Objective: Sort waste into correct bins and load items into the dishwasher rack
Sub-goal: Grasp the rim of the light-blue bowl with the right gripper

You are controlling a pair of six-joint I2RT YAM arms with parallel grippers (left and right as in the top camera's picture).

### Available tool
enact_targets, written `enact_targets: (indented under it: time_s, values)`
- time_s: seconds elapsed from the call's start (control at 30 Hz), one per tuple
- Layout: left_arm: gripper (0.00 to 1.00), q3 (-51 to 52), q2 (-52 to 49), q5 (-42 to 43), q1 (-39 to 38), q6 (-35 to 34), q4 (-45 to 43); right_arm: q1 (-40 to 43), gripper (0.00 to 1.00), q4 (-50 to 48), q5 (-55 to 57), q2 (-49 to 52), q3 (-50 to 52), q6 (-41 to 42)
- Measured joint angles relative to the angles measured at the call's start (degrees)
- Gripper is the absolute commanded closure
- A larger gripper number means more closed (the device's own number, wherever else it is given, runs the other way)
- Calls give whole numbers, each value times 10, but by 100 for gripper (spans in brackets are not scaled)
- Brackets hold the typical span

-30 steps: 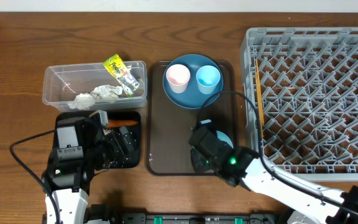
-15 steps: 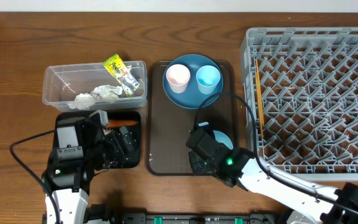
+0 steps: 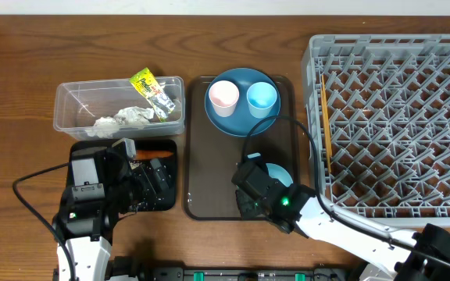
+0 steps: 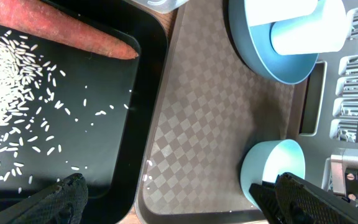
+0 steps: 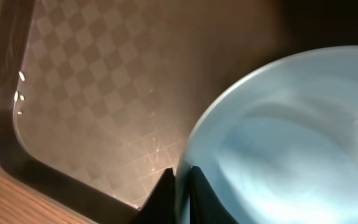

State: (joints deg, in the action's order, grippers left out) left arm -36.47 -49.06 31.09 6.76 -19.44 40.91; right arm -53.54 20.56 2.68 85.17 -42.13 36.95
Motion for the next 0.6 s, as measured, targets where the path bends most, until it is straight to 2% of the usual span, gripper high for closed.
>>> enact_targets:
  time_s: [0.37,0.6]
  values:
    - [1,0,0,0,0,0,0,0,99,2,4,-9,-2,-14]
    - [1,0,0,0,0,0,0,11,99,19,-48,-77,-27,-44]
